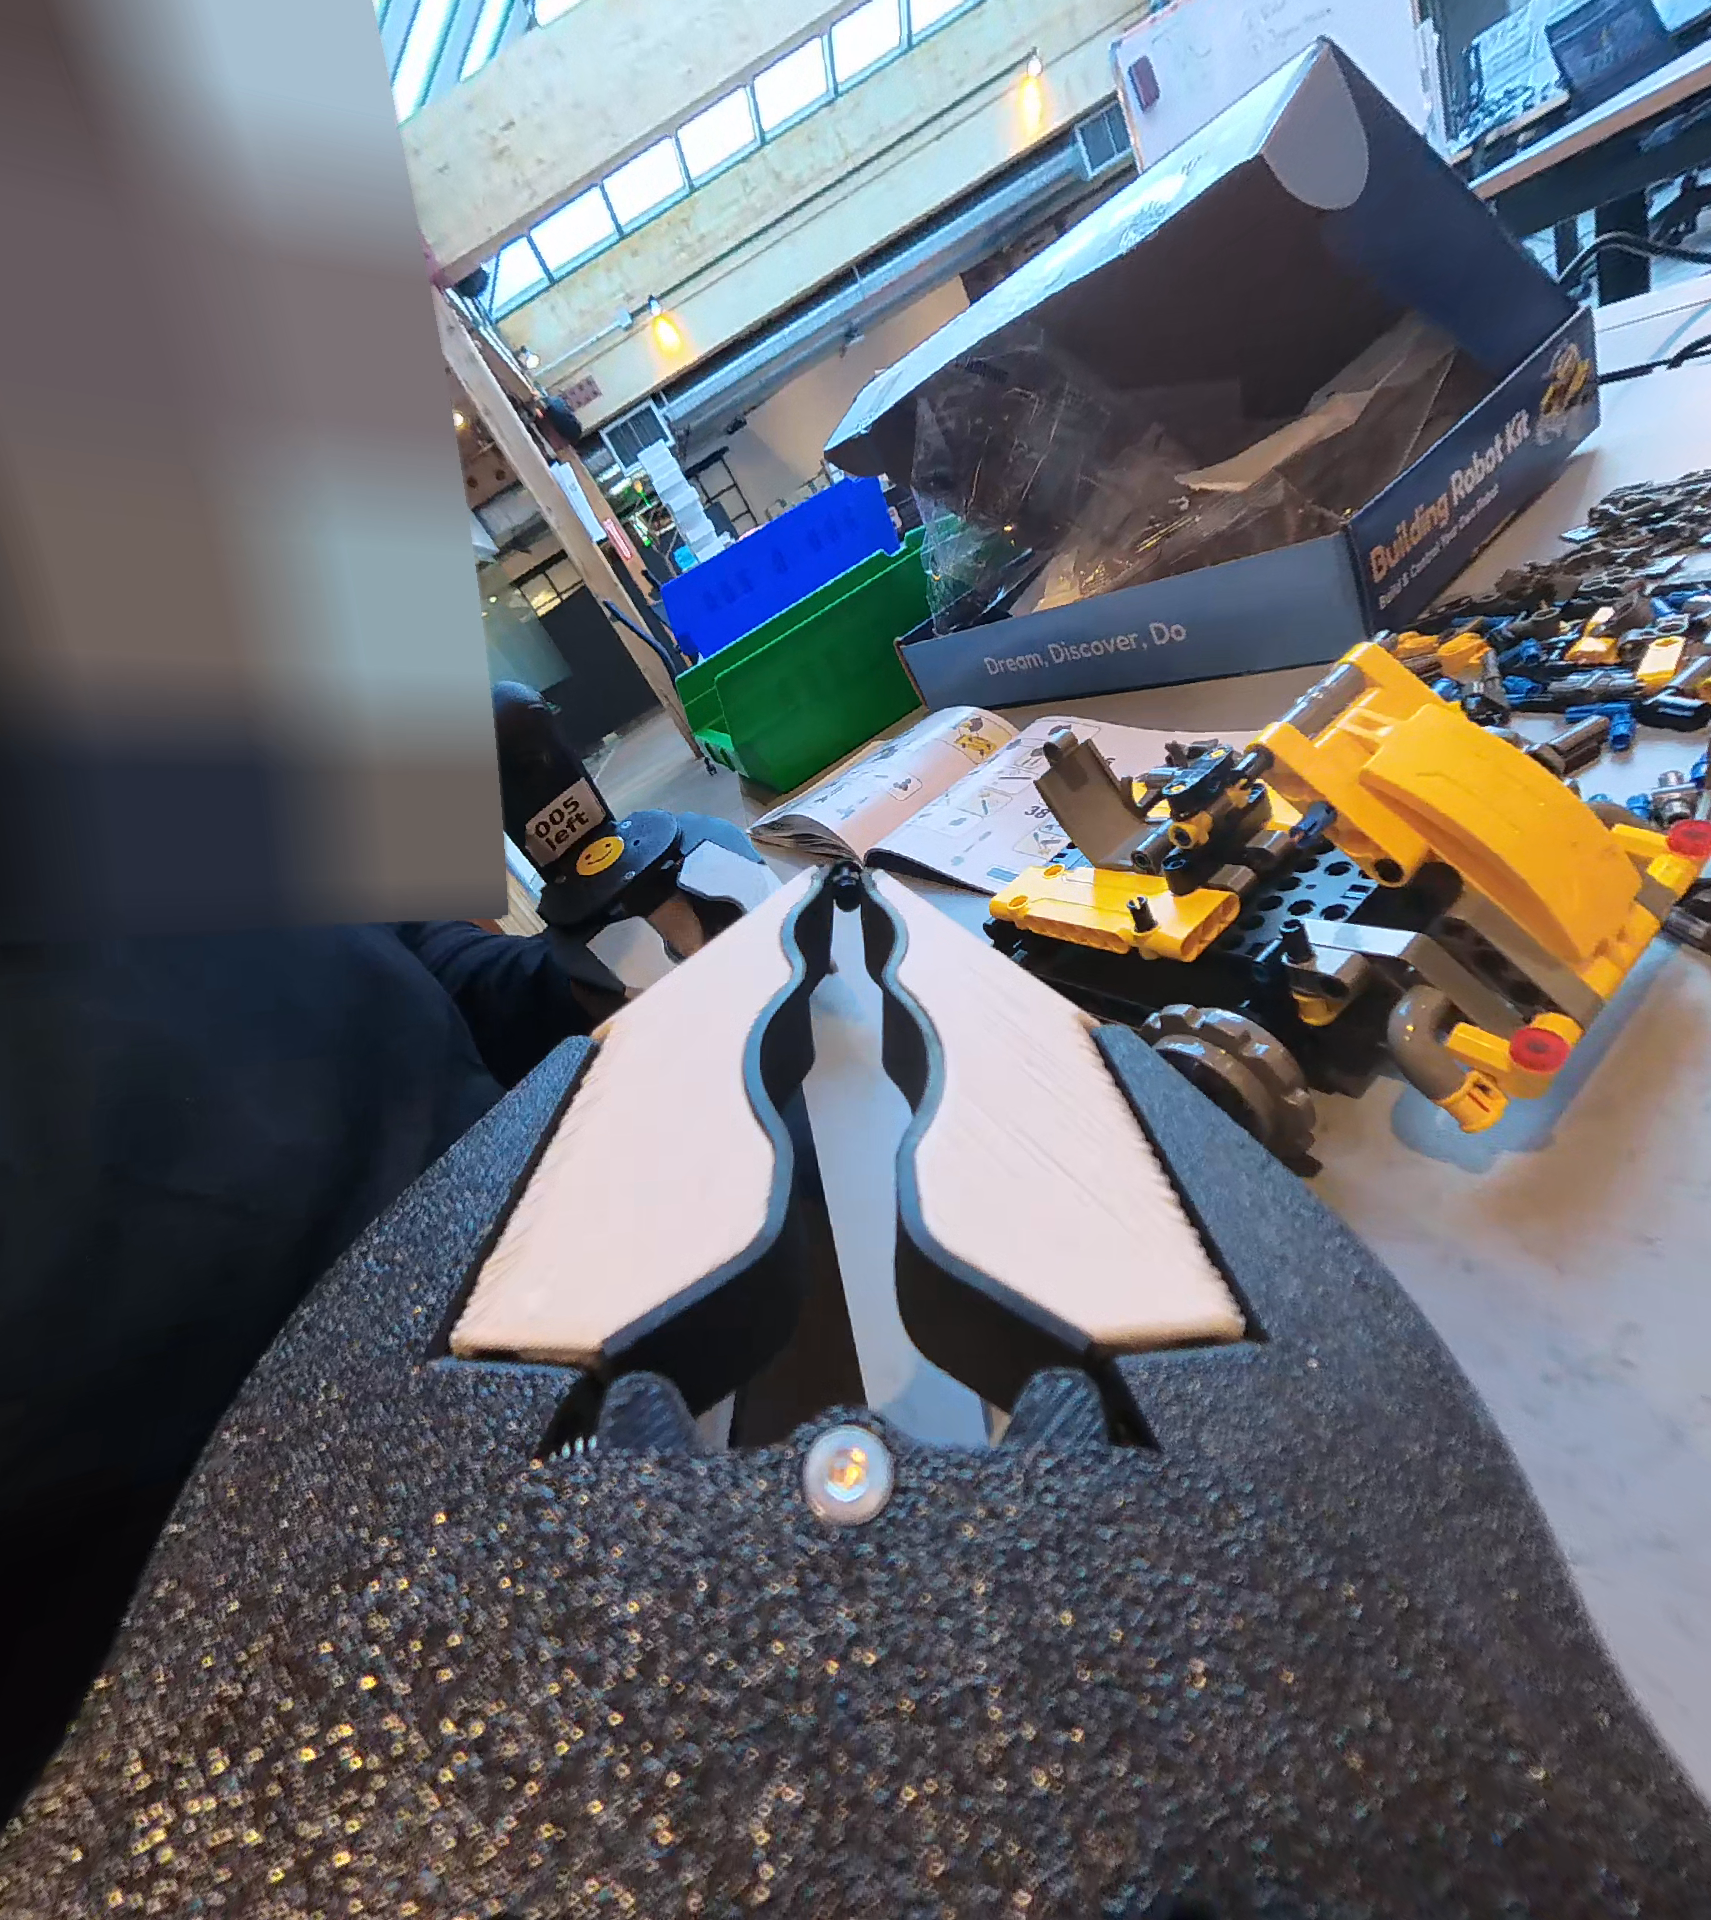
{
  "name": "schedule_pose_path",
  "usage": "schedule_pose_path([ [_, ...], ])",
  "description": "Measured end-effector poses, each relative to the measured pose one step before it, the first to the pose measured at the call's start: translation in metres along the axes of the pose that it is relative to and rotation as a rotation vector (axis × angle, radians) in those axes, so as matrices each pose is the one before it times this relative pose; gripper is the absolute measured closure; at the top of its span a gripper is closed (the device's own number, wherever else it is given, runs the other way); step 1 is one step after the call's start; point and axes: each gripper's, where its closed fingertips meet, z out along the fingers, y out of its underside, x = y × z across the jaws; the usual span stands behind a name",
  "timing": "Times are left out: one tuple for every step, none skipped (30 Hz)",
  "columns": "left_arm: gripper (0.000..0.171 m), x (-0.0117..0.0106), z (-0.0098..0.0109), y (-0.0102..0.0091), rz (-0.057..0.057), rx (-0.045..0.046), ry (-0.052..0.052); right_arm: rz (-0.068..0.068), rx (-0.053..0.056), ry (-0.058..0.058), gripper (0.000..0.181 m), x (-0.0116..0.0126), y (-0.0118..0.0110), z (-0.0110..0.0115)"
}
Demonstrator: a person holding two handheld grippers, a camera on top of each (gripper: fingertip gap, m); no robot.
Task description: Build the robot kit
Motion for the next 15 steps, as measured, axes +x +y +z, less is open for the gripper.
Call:
schedule_pose_path([
  [0.139, -0.00214, -0.00035, 0.00064, -0.0112, -0.0071, -0.0114, -0.001, -0.0004, 0.002, 0.177, 0.00004, -0.00014, -0.00024],
  [0.139, -0.00235, 0.00003, 0.00017, -0.0182, -0.00654, -0.011, -0.0011, -0.0018, 0.0015, 0.177, -0.00012, -0.00001, -0.00056],
  [0.139, -0.00172, 0.00079, -0.00009, -0.0259, -0.00928, -0.0057, -0.0012, -0.0075, 0.0049, 0.177, 0.00062, 0.00053, -0.00084],
  [0.138, -0.00004, 0.00156, -0.00083, -0.0249, -0.01169, 0.0043, 0.0017, -0.0143, 0.0116, 0.177, 0.00202, 0.00124, -0.00126],
  [0.136, 0.00134, 0.00184, -0.00249, -0.0156, -0.00724, 0.0081, 0.0075, -0.0175, 0.0148, 0.177, 0.0031, 0.00169, -0.00147],
  [0.136, 0.00133, 0.00181, -0.00396, -0.0033, -0.00092, 0.0018, 0.0127, -0.0152, 0.0109, 0.177, 0.00274, 0.00151, -0.00173],
  [0.136, 0.00087, 0.00193, -0.00513, 0.0054, 0.00257, -0.0073, 0.0165, -0.0134, 0.0047, 0.177, 0.002, 0.00148, -0.00163],
  [0.137, 0.00136, 0.00274, -0.00556, 0.0105, 0.00176, -0.0068, 0.0143, -0.0093, 0.0008, 0.177, 0.00112, 0.00104, -0.00182],
  [0.137, 0.00259, 0.00419, -0.00565, 0.0114, -0.00037, -0.0006, 0.0106, -0.0066, -0.0022, 0.177, 0.00033, 0.00115, -0.00152],
  [0.137, 0.0039, 0.0061, -0.0054, 0.0122, -0.00522, 0.0096, 0.0084, -0.0094, -0.0015, 0.177, 0.00018, 0.00177, -0.00135],
  [0.137, 0.00362, 0.00747, -0.00496, 0.0106, -0.01037, 0.0092, 0.0042, -0.0117, 0.0024, 0.177, 0.0005, 0.00229, -0.00108],
  [0.137, 0.00335, 0.00786, -0.00515, 0.009, -0.01023, 0.0075, -0.0033, -0.0089, 0.0029, 0.177, 0.0, 0.00191, -0.00094],
  [0.137, 0.00399, 0.00727, -0.00381, 0.011, -0.0139, 0.0103, -0.0108, -0.0032, -0.0015, 0.177, -0.00147, 0.00107, -0.00105],
  [0.138, 0.00332, 0.00723, -0.00068, 0.0323, -0.02302, 0.0077, -0.0129, -0.0006, -0.0039, 0.177, -0.00217, 0.00079, -0.00114],
  [0.14, -0.00369, 0.00744, 0.00067, 0.0402, -0.03386, -0.0303, -0.0092, -0.003, 0.0004, 0.177, -0.00139, 0.00129, -0.00125],
])
